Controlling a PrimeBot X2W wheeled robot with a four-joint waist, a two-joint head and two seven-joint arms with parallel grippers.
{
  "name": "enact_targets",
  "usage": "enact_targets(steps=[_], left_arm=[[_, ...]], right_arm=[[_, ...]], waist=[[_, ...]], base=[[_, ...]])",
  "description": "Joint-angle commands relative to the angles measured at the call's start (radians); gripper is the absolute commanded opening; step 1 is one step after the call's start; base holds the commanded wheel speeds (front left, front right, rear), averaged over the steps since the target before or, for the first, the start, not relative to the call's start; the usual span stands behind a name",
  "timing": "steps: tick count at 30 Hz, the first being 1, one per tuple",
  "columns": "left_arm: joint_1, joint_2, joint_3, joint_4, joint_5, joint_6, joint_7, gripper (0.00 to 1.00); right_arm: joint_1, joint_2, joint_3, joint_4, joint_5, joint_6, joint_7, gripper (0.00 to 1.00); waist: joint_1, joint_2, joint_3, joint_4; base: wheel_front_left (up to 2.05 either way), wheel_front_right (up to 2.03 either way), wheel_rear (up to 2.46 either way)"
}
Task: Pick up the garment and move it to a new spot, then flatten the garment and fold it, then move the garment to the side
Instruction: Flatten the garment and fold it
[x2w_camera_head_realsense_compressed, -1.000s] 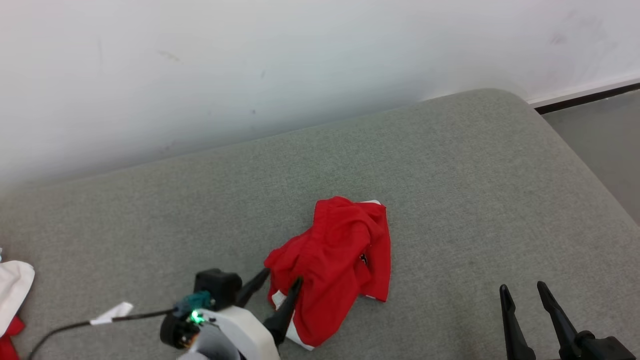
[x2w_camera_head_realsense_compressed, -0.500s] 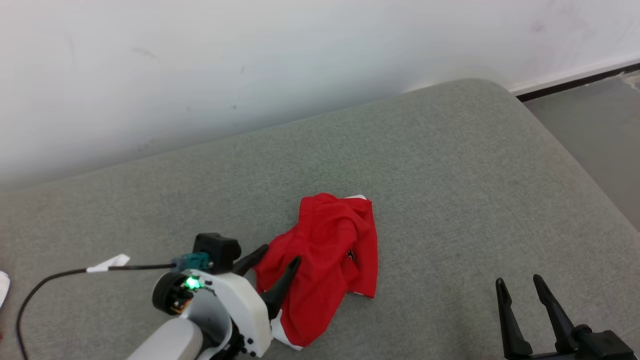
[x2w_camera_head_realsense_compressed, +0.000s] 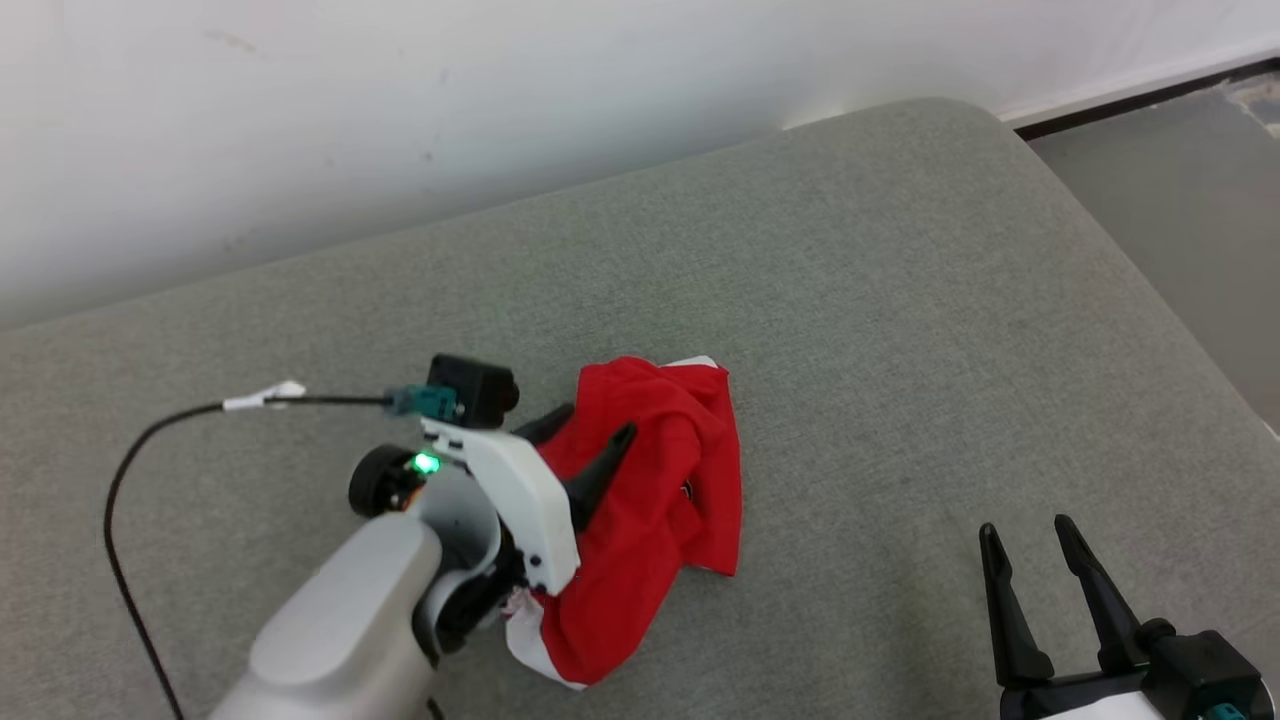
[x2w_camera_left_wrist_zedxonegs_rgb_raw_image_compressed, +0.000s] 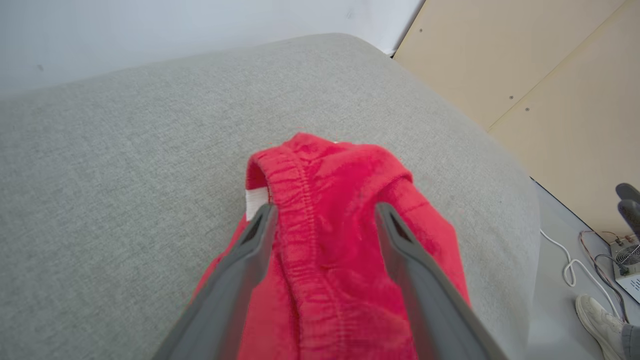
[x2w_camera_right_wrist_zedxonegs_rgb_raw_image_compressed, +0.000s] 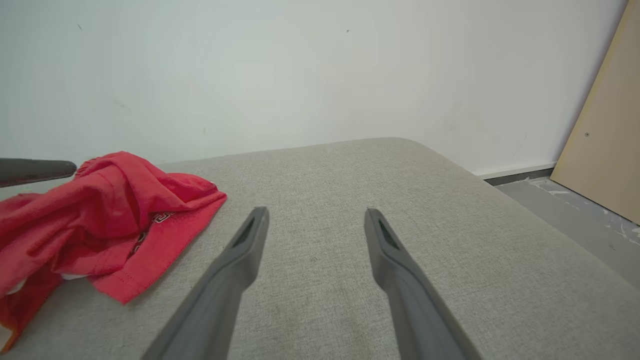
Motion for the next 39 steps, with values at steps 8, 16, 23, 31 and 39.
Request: enact_targets(steps=[8,16,23,31,39], left_arm=[[-0.121,-0.007,0.009,0.152,-0.021,-0.021,0.035,1.0],[-0.136,-0.017,0.002,0.203,-0.042,-0.032,0.054,0.84],[-0.127,-0.041,-0.016,0.227,-0.067,-0.044,0.065,0.17],[-0.185,-0.042,0.026,0.244,-0.088,-0.038,-0.017,0.0],[-0.321,-0.021,0.077,0.221,-0.048,-0.024,-0.146,0.0]], right_arm=[[-0.019,-0.003,0.013,0.005,0.025,-0.003,0.001,1.0],[-0.015,-0.003,0.009,0.0,0.027,-0.003,0.001,1.0],[-0.02,-0.003,0.013,0.001,0.029,-0.003,0.001,1.0],[-0.033,-0.003,0.025,0.011,0.029,-0.003,0.001,1.0],[-0.018,-0.003,0.032,0.021,0.025,-0.003,0.001,1.0]], waist=[[0.0,-0.0001,0.035,-0.047],[0.0,-0.0001,0.045,-0.058],[0.0,-0.0001,0.047,-0.057],[0.0,-0.0001,0.031,-0.076],[0.0,-0.0001,-0.001,-0.102]], base=[[0.0,0.0,0.0],[0.0,0.0,0.0],[0.0,0.0,0.0],[0.0,0.0,0.0],[0.0,0.0,0.0]])
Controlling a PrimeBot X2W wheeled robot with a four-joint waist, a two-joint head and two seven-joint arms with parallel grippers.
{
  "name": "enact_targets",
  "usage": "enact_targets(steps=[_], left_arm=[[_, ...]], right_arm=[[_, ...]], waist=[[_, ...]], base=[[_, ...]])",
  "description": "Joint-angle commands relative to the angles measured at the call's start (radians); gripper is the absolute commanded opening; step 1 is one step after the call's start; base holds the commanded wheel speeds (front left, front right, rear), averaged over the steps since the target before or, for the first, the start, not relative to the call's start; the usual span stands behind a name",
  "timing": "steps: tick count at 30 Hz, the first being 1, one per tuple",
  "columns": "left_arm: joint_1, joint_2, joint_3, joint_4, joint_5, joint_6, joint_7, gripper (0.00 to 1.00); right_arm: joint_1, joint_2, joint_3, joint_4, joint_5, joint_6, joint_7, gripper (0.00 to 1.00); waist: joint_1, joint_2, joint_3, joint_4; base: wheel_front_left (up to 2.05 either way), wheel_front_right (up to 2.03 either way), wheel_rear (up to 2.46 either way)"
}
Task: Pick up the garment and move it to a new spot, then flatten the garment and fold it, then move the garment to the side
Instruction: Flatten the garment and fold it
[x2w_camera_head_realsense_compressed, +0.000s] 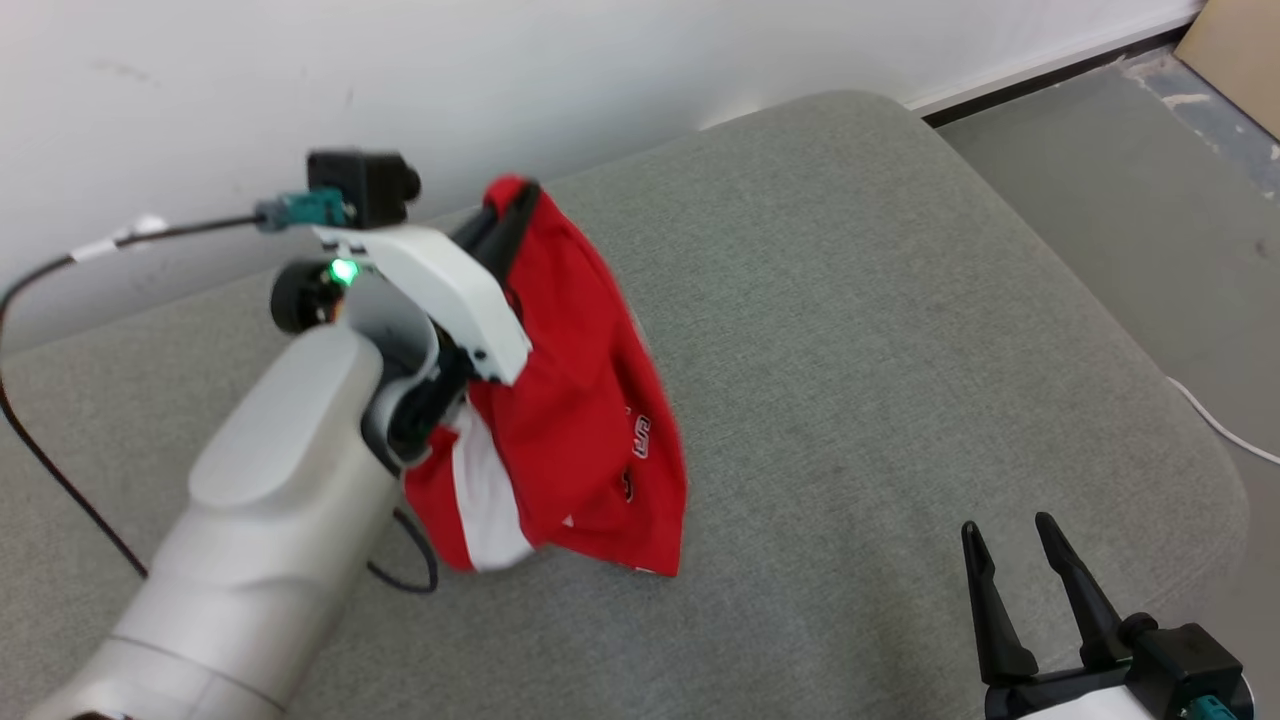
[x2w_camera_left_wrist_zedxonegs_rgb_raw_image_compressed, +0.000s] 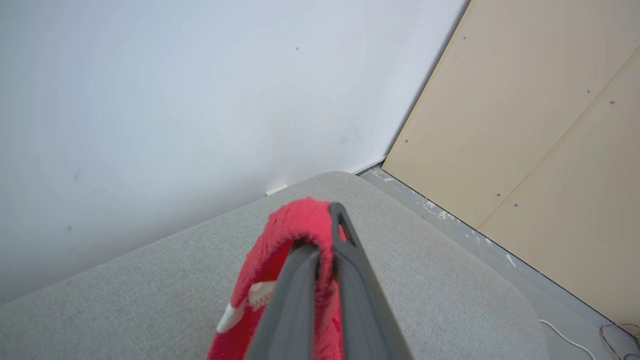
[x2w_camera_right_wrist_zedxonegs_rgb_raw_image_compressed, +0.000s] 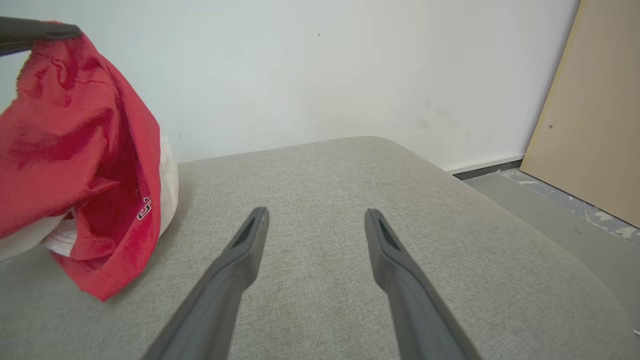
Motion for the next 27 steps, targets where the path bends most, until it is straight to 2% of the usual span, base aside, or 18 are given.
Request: enact_targets(steps=[1,9,15,22,27], left_arm=[[-0.036,0.011,0.006,-0.008,0.022,0.005,-0.029,0.0],[-0.167,-0.001,0.03,-0.02,0.077,0.033,-0.167,0.0],[-0.191,-0.039,0.03,-0.046,0.081,0.05,-0.219,0.0],[-0.058,-0.077,-0.02,-0.154,0.064,0.04,-0.226,0.0],[0.138,-0.073,-0.052,-0.273,0.029,0.071,-0.223,0.0]], right_arm=[[0.005,-0.003,0.001,0.002,0.0,-0.003,0.001,1.0],[0.018,-0.003,0.002,0.01,-0.012,-0.003,0.001,1.0],[0.022,-0.003,-0.014,0.007,-0.016,-0.003,0.001,1.0],[0.03,-0.003,-0.039,-0.006,-0.002,-0.003,0.001,1.0],[0.047,-0.003,-0.057,-0.01,-0.011,-0.003,0.001,1.0]], waist=[[0.0,0.0,-0.01,-0.007],[0.0,0.0,-0.047,-0.022],[0.0,0.0,-0.059,-0.012],[0.0,0.0,-0.053,0.033],[0.0,0.0,-0.058,0.077]], base=[[0.0,0.0,0.0],[0.0,0.0,0.0],[0.0,0.0,0.0],[0.0,0.0,0.0],[0.0,0.0,0.0]])
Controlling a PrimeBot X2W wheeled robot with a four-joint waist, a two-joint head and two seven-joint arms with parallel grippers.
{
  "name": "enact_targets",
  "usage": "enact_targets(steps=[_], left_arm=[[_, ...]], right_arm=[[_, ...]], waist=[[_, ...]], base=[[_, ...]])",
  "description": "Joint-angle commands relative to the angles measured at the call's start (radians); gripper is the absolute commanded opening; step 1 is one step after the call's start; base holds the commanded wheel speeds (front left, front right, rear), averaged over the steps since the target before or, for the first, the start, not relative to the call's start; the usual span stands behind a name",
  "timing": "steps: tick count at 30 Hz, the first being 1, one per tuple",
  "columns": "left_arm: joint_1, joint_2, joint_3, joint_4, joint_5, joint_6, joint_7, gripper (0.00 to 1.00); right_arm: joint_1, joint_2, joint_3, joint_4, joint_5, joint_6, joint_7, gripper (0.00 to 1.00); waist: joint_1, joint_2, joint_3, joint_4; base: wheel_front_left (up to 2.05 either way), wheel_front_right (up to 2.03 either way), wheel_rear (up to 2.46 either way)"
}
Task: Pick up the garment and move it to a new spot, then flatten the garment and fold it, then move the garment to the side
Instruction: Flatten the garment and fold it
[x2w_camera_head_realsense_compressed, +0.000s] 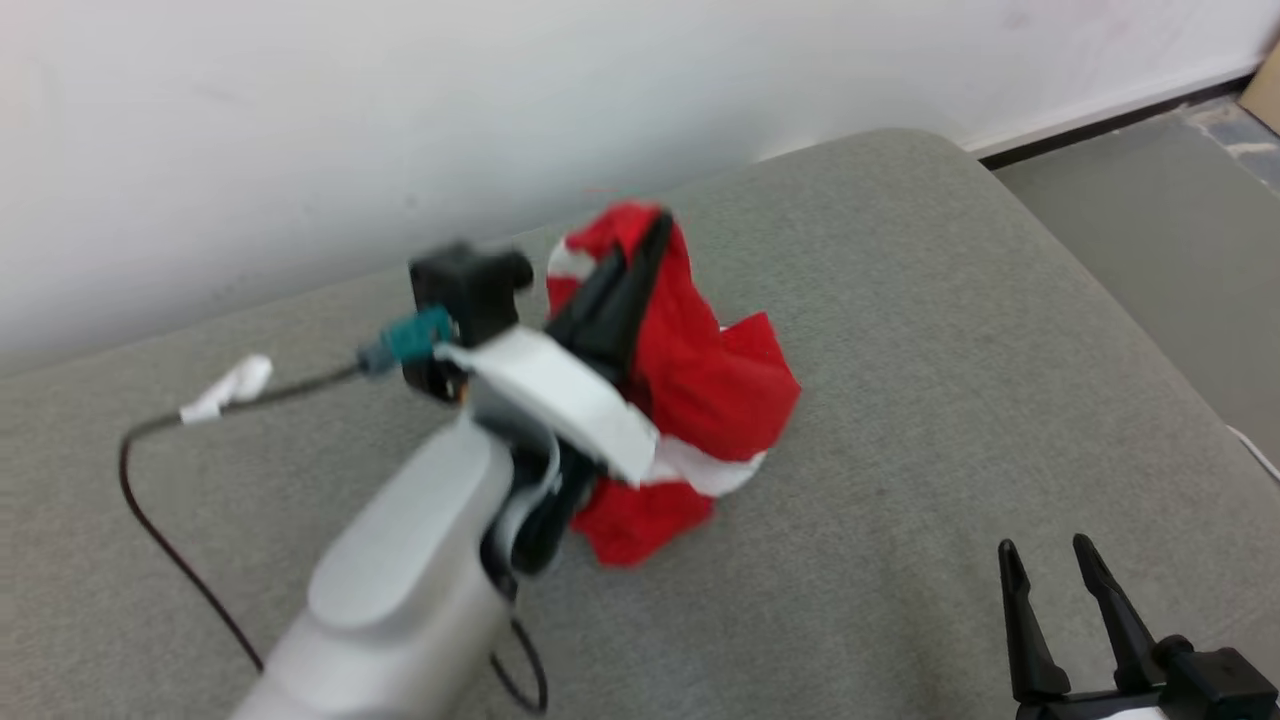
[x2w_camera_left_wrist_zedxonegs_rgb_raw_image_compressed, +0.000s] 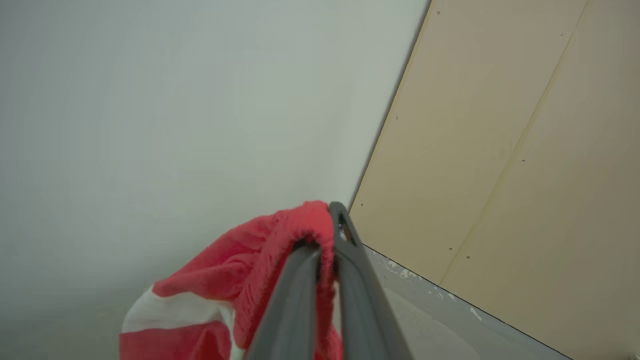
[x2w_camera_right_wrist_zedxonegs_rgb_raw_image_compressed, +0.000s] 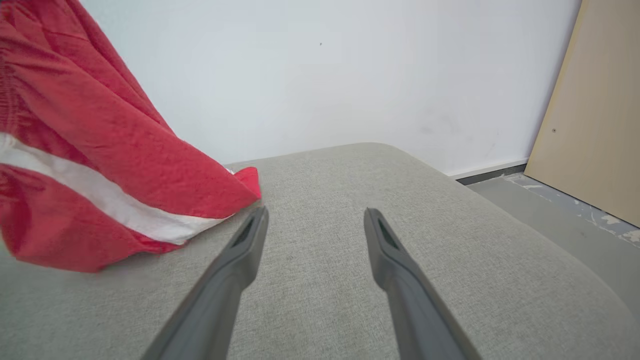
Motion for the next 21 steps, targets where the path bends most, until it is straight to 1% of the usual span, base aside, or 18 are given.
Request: enact_targets(steps=[1,6,9,10,12,16,21], left_arm=[[0.083,0.016,-0.004,-0.046,-0.021,0.022,-0.002,0.0],[0.266,0.048,0.011,-0.163,-0.049,0.109,0.001,0.0],[0.322,0.082,0.032,-0.188,-0.047,0.161,0.002,0.0],[0.335,0.085,0.043,-0.187,-0.055,0.176,-0.002,0.0],[0.349,0.106,0.056,-0.17,-0.052,0.196,-0.001,0.0],[0.365,0.127,0.101,-0.103,-0.075,0.231,-0.01,0.0],[0.368,0.141,0.133,-0.006,-0.099,0.238,-0.002,0.0]], right_arm=[[0.014,-0.003,-0.01,-0.005,-0.006,-0.003,0.001,1.0],[0.029,-0.003,-0.021,-0.01,-0.02,-0.003,0.001,1.0],[0.022,-0.003,-0.015,-0.012,-0.028,-0.003,0.001,1.0],[0.018,-0.003,-0.011,-0.013,-0.027,-0.003,0.001,1.0],[0.01,-0.003,-0.001,-0.011,-0.029,-0.003,0.001,1.0],[0.005,-0.003,0.005,-0.003,-0.03,-0.003,0.001,1.0],[0.011,-0.003,0.008,0.002,-0.034,-0.003,0.001,1.0]], waist=[[0.0,0.0,-0.007,0.028],[0.0,0.0,-0.012,0.078],[0.0,0.0,-0.009,0.103],[0.0,0.0,-0.008,0.109],[0.0,0.0,-0.007,0.115],[0.0,0.0,-0.009,0.12],[0.0,0.0,-0.011,0.118]], base=[[0.0,0.0,0.0],[0.0,0.0,0.0],[0.0,0.0,0.0],[0.0,0.0,0.0],[0.0,0.0,0.0],[0.0,0.0,0.0],[0.0,0.0,0.0]])
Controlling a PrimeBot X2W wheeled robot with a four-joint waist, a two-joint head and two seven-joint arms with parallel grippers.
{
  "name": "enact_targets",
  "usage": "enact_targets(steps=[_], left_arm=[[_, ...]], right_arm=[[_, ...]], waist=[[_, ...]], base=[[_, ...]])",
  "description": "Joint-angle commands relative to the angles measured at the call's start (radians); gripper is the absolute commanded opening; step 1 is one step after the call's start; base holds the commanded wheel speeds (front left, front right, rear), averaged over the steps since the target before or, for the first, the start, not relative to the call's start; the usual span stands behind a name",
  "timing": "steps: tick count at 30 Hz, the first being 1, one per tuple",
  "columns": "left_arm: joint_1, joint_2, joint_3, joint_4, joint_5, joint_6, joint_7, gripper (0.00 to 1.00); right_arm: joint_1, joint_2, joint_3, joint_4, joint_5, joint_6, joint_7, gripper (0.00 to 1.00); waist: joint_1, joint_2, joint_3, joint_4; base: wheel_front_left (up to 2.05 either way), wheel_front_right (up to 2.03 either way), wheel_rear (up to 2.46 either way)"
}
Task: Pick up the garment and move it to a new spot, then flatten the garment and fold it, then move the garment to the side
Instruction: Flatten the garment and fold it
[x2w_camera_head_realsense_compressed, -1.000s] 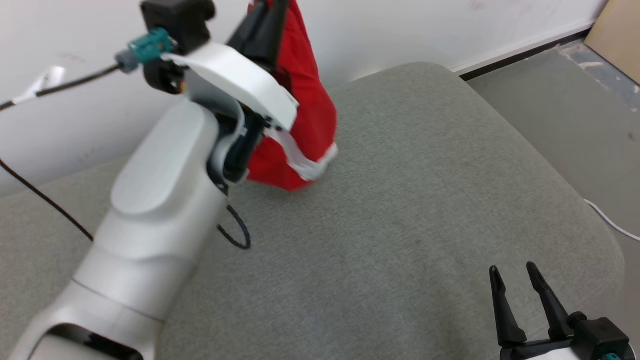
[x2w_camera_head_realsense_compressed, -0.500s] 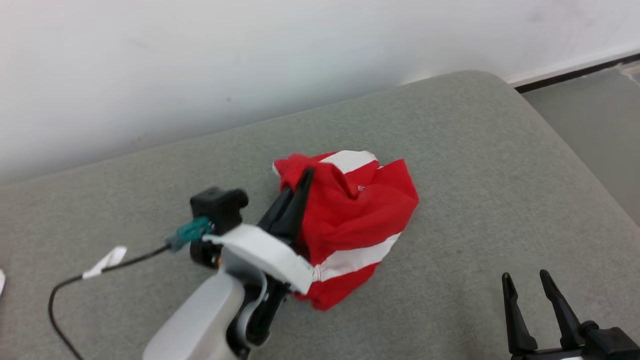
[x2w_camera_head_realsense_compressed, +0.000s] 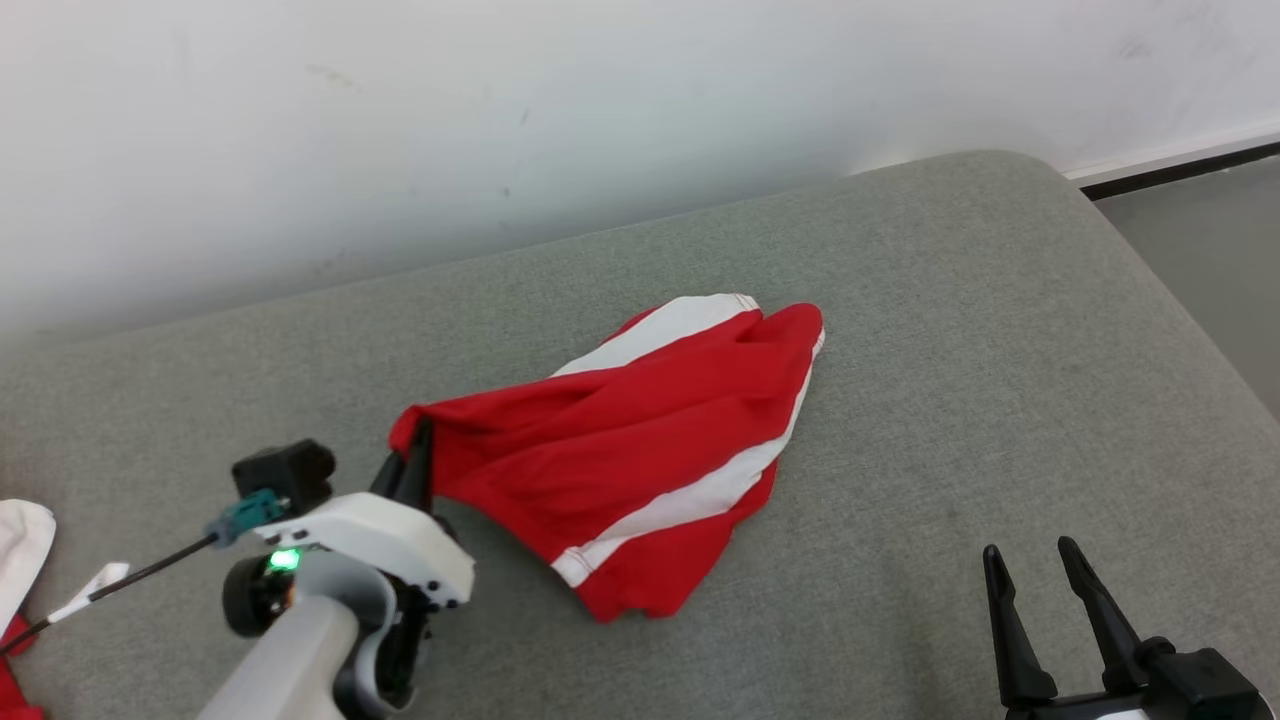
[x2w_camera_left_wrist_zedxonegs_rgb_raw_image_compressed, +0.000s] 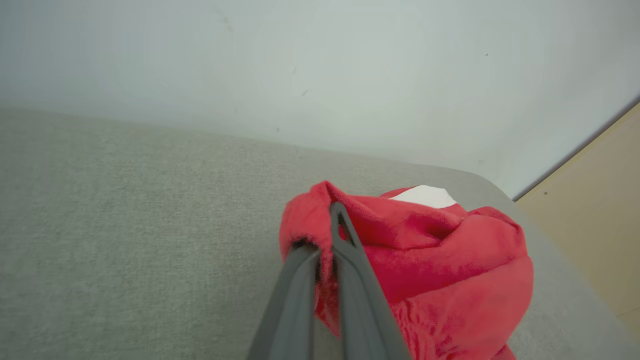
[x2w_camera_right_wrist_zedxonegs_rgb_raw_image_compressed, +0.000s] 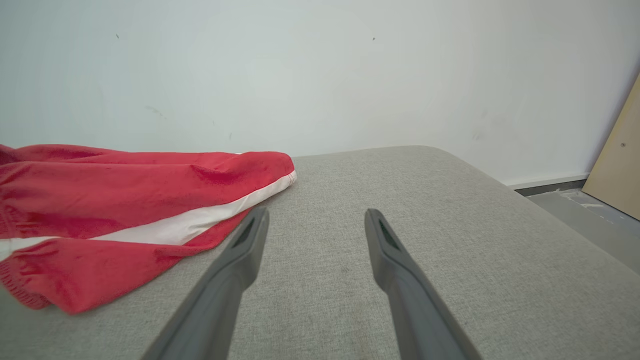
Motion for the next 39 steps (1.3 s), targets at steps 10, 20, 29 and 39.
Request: enact_targets(steps=[10,20,29,39], left_arm=[[-0.016,0.029,0.055,0.24,-0.046,-0.023,-0.02,0.0],[-0.031,0.017,0.069,0.305,-0.048,-0.053,-0.056,1.0],[0.149,0.042,0.12,0.088,-0.1,-0.026,-0.068,1.0],[0.326,-0.038,0.08,-0.173,-0.233,-0.006,0.081,1.0]], right_arm=[[0.011,-0.003,0.002,0.007,-0.002,-0.003,0.001,1.0],[0.008,-0.003,0.008,0.01,-0.001,-0.003,0.001,1.0],[0.035,-0.003,-0.003,0.002,0.001,-0.003,0.001,1.0],[0.023,-0.003,0.008,-0.007,0.013,-0.003,0.001,1.0]], waist=[[0.0,0.0,0.0,0.0],[0.0,0.0,-0.008,0.014],[0.0,0.0,-0.023,0.014],[0.0,0.0,-0.005,0.008]], base=[[0.0,0.0,0.0],[0.0,0.0,0.0],[0.0,0.0,0.0],[0.0,0.0,0.0]])
